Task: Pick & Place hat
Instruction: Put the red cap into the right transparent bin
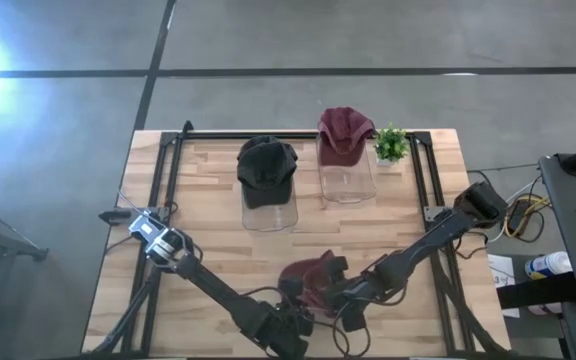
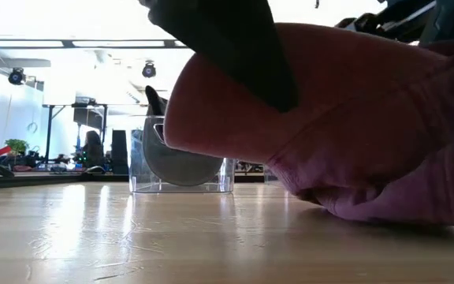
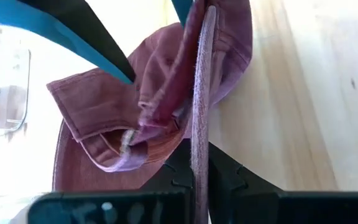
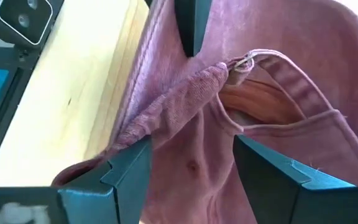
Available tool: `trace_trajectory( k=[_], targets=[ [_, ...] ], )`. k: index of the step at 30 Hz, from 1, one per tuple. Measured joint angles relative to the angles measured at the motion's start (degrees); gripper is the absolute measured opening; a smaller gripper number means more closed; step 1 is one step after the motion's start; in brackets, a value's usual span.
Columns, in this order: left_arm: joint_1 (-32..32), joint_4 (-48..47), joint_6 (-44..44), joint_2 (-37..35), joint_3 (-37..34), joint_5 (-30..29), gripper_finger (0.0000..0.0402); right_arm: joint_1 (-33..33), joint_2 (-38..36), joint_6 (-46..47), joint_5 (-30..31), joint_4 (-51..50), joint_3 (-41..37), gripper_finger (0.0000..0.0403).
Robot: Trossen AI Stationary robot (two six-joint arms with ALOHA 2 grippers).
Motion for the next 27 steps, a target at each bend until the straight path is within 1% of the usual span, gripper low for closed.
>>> trace_trajectory(
  k=[2,6,10,15,21,24,27],
  targets=[
    [0.26,0.02,0.0,0.0,0.0,-0.26,0.0019,0.06,-1.14,0.02,1.14,-1.76,0.0,0.0224],
    [0.6,-0.14,-0.07,0.0,-0.07,-1.47,0.0019,0.43,-2.97,0.02,5.64,-4.81,-0.9,0.0224],
    [0.86,-0.13,-0.07,0.0,-0.33,-1.42,0.0019,0.74,-4.13,1.36,5.73,-4.56,-1.56,0.0224],
    [1.6,0.15,-0.1,0.0,-0.78,-1.03,0.0019,2.86,-4.85,4.51,6.45,-5.55,-1.95,0.0224],
    [2.14,0.65,-0.22,0.0,-0.96,-1.05,0.0019,5.94,-7.82,12.5,8.29,-13.04,-2.15,0.0224],
    [2.45,1.0,-0.25,0.0,-0.96,-1.05,0.0019,8.18,-10.09,16.04,9.04,-13.07,-2.66,0.0224],
    [2.85,2.02,-0.09,0.0,-0.96,-1.04,0.0019,9.76,-10.24,19.36,8.93,-12.87,-3.58,0.0224]
  ],
)
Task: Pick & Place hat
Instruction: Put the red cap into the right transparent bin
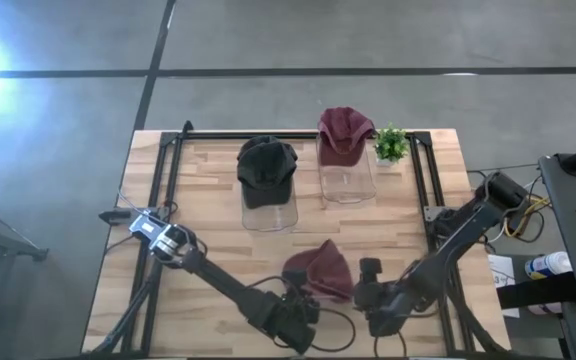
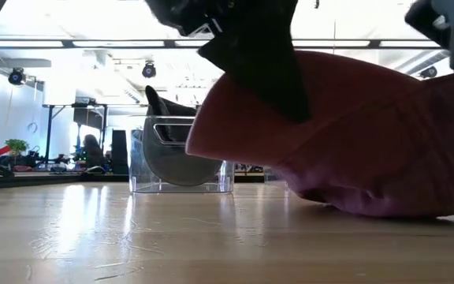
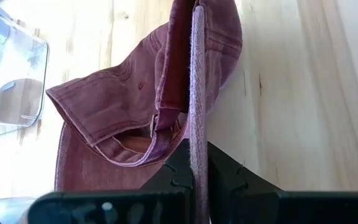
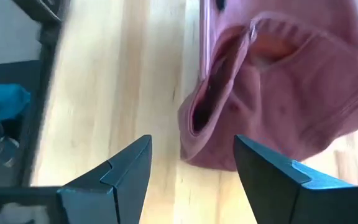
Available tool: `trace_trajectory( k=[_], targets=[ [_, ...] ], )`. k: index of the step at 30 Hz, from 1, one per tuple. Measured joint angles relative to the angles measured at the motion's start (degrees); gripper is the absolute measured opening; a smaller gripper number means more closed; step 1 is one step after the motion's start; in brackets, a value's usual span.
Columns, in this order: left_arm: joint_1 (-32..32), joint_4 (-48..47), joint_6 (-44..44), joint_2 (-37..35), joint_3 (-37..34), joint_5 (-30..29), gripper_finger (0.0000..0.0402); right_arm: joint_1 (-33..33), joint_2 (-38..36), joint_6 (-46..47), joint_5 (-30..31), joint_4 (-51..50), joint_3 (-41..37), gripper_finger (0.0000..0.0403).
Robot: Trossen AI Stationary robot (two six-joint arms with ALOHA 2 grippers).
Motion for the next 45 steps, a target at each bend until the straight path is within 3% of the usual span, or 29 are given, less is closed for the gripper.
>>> trace_trajectory(
  k=[8,17,45],
  targets=[
    [0.75,2.51,1.31,0.0,0.0,-0.19,0.0019,1.42,0.68,5.39,0.11,5.85,-5.28,0.0224],
    [0.71,9.37,6.14,0.0,0.0,0.84,0.0019,0.87,0.7,4.37,0.18,23.82,-12.28,0.0224],
    [1.5,8.67,6.75,0.0,0.04,2.5,0.0019,0.95,-3.64,4.58,0.02,14.28,-9.42,0.0224]
  ],
)
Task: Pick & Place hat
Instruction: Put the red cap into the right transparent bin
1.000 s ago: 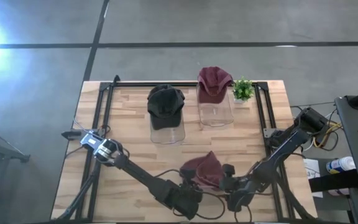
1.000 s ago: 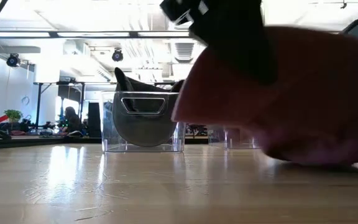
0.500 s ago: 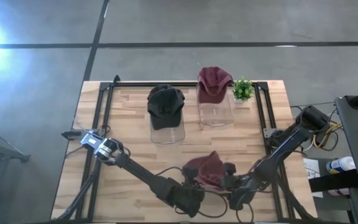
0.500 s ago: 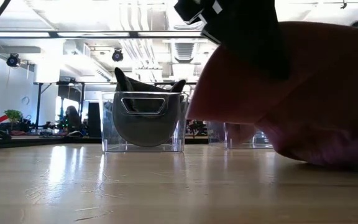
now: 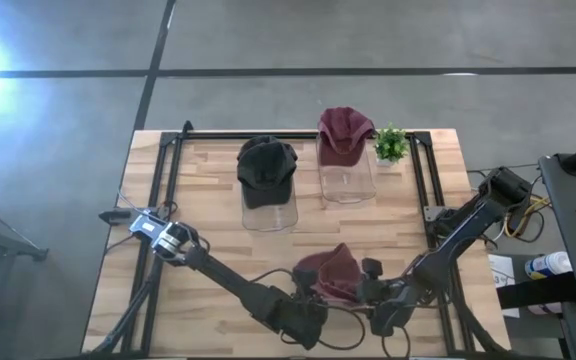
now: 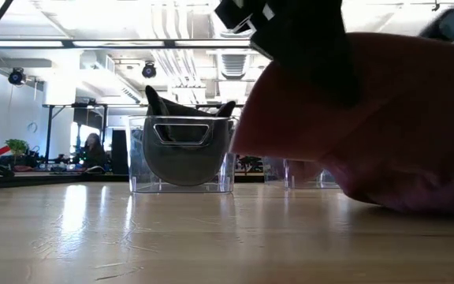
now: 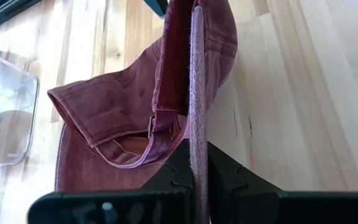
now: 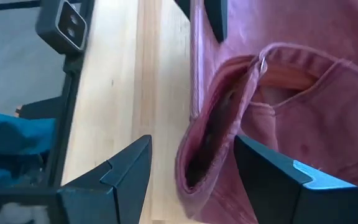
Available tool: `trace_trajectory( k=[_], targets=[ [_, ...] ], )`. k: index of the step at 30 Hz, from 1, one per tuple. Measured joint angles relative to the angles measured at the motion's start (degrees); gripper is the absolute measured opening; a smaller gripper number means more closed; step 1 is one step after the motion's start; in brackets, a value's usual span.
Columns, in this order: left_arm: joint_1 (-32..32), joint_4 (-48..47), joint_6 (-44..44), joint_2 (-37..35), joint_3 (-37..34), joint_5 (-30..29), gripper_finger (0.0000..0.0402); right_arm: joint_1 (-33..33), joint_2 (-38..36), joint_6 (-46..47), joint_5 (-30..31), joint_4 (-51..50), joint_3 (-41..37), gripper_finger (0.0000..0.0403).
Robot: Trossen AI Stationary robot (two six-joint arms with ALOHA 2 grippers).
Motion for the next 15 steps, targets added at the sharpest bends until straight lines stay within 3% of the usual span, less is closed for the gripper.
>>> trace_trajectory(
  k=[6,15],
  targets=[
    [-0.02,-0.48,-0.07,0.0,-0.02,-0.59,0.0019,0.0,-0.18,-3.99,0.07,-5.52,4.35,0.0224],
    [0.0,-1.58,-6.44,-0.45,0.77,-1.18,0.0019,2.27,-0.25,0.82,3.94,-23.33,11.73,0.0224]
  ],
)
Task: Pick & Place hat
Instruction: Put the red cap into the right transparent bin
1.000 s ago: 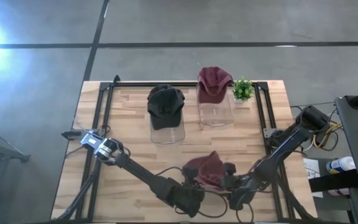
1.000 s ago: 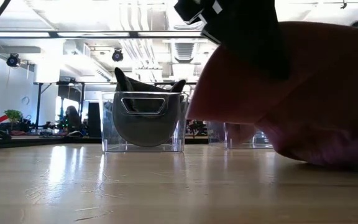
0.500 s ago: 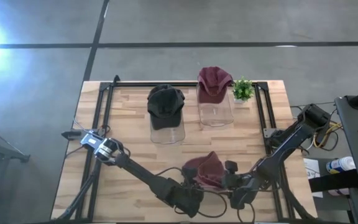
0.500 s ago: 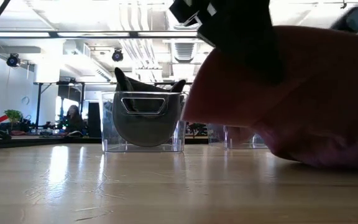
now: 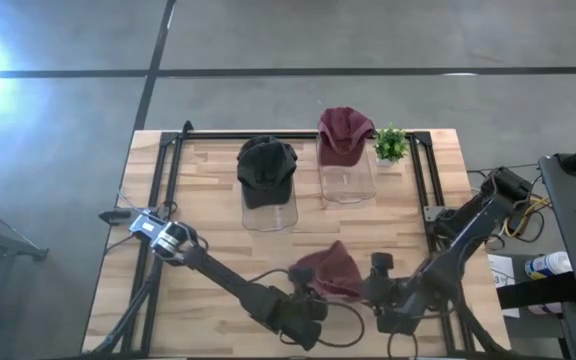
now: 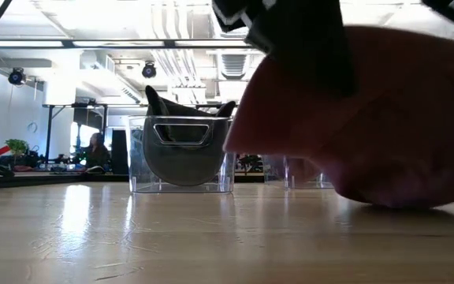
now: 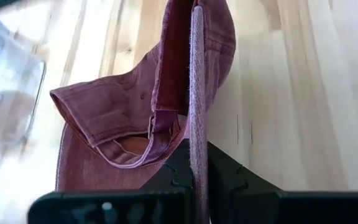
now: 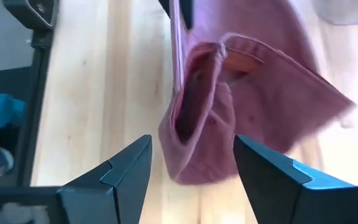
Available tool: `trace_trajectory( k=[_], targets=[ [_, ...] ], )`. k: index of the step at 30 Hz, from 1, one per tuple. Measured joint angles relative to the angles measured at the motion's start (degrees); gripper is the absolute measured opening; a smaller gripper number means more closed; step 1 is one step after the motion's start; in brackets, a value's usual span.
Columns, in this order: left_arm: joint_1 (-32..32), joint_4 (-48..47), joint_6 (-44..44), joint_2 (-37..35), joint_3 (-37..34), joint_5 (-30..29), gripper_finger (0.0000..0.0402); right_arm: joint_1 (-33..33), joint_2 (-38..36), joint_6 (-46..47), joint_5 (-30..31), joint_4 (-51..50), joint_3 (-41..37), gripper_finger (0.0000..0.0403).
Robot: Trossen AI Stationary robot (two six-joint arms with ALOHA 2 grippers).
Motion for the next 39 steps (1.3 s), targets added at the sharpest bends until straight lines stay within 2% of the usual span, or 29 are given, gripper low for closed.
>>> trace_trajectory(
  k=[8,15,17,22,28,35,39],
  targets=[
    [-0.27,-5.6,-19.0,-0.21,1.61,-0.93,0.0019,4.58,0.0,14.13,8.05,-9.34,2.73,0.0224],
    [-0.85,-12.28,-28.43,-0.21,1.66,-8.83,0.0013,4.96,0.0,38.33,8.36,-9.18,-0.35,0.0224],
    [-1.21,-12.41,-27.18,-0.21,1.66,-11.07,0.0011,4.96,0.0,45.04,8.32,-7.96,-1.85,0.0224],
    [-2.88,-13.22,-17.06,-0.23,1.59,-18.88,0.0011,4.99,0.0,58.74,8.36,-0.63,-5.64,0.0224],
    [-3.02,-23.13,-17.24,-0.28,1.23,-25.73,0.0011,4.96,0.0,75.21,13.58,13.77,-11.22,0.0224],
    [-3.09,-22.6,-17.0,-0.31,1.03,-35.71,0.001,2.22,0.0,78.72,22.1,35.52,-18.57,0.0224],
    [-2.95,-21.94,-14.88,-0.32,1.03,-37.57,0.001,-0.61,0.0,79.13,23.66,38.42,-19.68,0.0224]
  ],
)
